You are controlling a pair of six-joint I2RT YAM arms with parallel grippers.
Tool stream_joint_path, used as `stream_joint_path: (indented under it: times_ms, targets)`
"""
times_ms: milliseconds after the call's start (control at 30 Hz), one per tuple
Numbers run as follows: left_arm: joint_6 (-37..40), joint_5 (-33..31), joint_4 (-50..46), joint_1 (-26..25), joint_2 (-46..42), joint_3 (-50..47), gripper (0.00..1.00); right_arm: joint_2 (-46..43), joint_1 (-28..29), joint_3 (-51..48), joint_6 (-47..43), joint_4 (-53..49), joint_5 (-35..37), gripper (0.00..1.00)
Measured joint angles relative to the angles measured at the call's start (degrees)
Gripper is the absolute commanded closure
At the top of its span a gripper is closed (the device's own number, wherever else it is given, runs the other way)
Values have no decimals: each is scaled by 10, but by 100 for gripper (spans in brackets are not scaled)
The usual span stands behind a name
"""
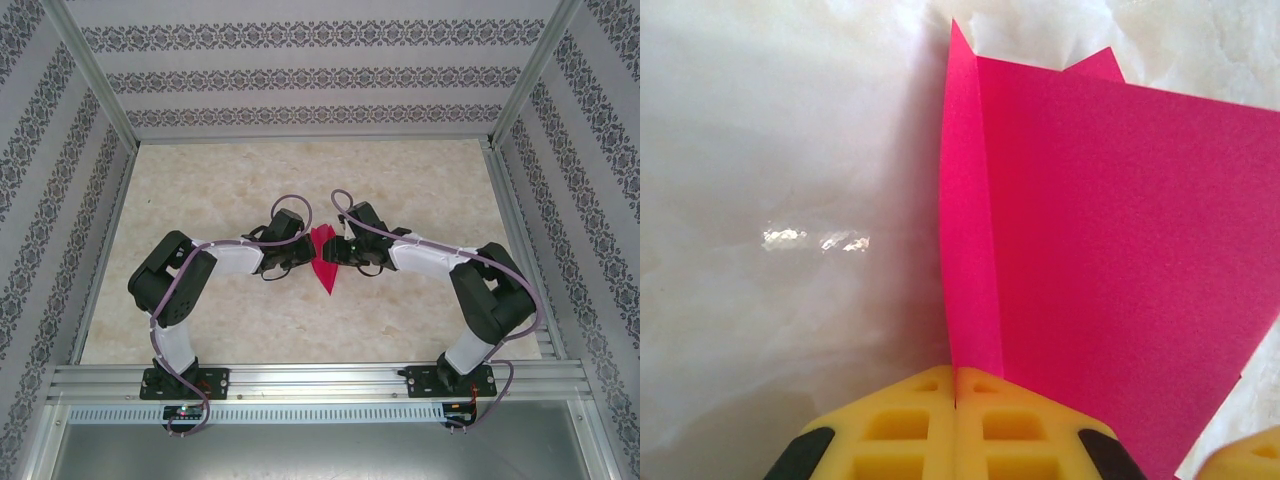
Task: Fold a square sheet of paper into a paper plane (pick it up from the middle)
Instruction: Move the paper plane to the top-center of the table.
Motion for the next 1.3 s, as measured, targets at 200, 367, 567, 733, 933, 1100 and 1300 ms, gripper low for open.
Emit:
stream_joint_path:
  times_ms: [200,367,567,733,933,1100,1300]
  targets:
    - [0,0,0,0,0,0,100,19,0,5,-7,-26,19,50]
    - [0,0,0,0,0,0,100,20,4,9,-11,-39,30,45]
    - [0,2,0,0,0,0,100,27,6,30,-34,-42,36,42]
    - [0,2,0,0,0,0,100,42,6,40,-52,-42,38,42]
    - [0,2,0,0,0,0,100,43,6,39,-46,-42,15,43]
    - [0,2,0,0,0,0,100,30,6,18,-16,-37,-10,44]
    - [0,2,0,0,0,0,100,20,6,13,13,-33,-35,47]
